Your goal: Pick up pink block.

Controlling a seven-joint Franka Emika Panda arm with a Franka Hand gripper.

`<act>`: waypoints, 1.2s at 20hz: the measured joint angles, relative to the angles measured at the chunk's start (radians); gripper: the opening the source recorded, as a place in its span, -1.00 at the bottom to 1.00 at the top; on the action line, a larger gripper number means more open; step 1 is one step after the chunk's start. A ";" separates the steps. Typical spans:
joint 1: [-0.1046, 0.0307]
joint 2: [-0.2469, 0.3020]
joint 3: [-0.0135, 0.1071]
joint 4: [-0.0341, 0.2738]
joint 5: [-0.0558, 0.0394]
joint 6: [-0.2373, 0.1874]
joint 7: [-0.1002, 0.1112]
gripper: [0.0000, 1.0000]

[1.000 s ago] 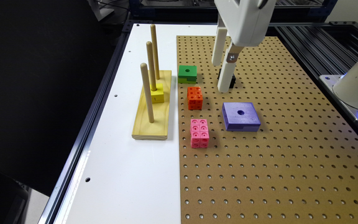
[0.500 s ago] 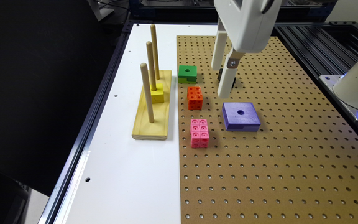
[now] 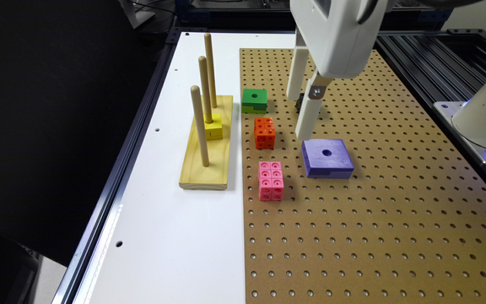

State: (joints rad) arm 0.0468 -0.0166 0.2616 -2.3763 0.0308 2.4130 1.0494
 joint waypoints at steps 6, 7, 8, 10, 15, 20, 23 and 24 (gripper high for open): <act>0.000 0.017 0.003 0.009 0.0000 0.000 0.005 1.00; 0.000 0.023 0.003 0.009 0.0000 0.001 0.005 1.00; 0.000 0.032 0.003 0.009 -0.0002 0.006 0.005 1.00; -0.001 0.061 0.003 0.009 -0.0011 0.030 0.005 1.00; -0.002 0.113 0.003 0.011 -0.0028 0.078 0.005 1.00; -0.003 0.130 0.003 0.012 -0.0030 0.083 0.005 1.00; -0.004 0.172 0.003 0.011 -0.0071 0.122 0.005 1.00; -0.004 0.186 0.003 0.012 -0.0091 0.136 0.005 1.00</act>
State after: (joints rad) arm 0.0424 0.1694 0.2641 -2.3647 0.0216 2.5490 1.0544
